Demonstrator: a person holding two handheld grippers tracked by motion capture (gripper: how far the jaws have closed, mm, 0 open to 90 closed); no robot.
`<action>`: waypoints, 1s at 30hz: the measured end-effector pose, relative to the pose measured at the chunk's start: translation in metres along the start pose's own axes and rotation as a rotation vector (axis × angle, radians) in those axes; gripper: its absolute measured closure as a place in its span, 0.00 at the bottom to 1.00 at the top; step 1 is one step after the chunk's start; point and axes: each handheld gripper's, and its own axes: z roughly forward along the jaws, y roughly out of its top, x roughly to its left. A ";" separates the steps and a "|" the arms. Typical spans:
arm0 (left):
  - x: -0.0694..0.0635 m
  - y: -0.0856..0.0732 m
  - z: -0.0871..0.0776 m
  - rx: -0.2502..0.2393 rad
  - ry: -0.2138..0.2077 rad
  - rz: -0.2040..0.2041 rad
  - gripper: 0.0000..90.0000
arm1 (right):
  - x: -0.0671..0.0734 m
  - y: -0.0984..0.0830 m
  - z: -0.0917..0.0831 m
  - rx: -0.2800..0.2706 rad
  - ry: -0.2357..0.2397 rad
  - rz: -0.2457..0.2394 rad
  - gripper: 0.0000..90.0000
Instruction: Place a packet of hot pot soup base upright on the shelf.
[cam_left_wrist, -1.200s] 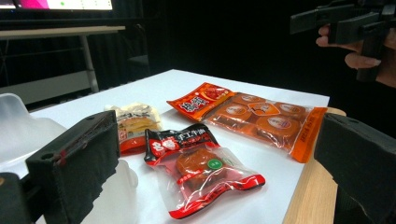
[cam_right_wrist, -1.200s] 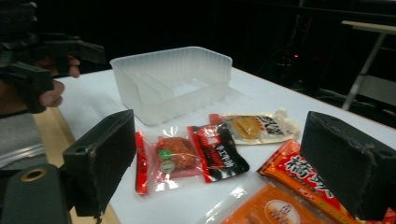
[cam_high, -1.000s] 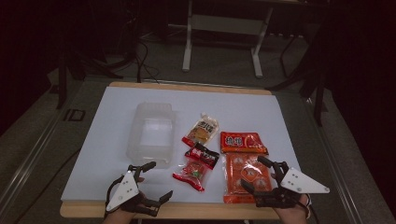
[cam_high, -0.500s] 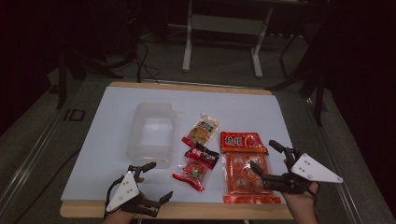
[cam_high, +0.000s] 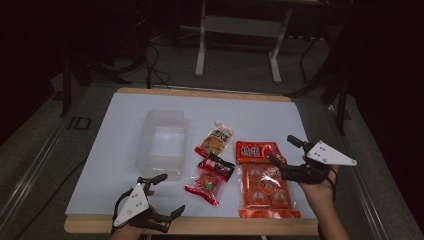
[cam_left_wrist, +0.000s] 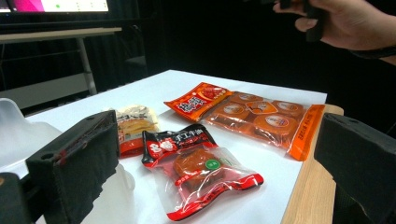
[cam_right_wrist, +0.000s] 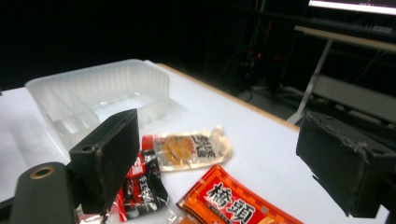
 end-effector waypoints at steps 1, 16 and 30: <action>0.000 0.000 0.000 0.000 0.001 0.001 0.01 | -0.002 -0.002 0.003 0.008 -0.006 0.000 0.15; 0.000 -0.001 0.001 0.009 -0.010 -0.008 0.01 | -0.032 -0.033 0.037 0.139 -0.034 0.045 0.24; 0.000 -0.002 0.002 0.011 -0.021 -0.012 0.01 | -0.058 -0.069 0.060 0.234 -0.082 0.133 0.26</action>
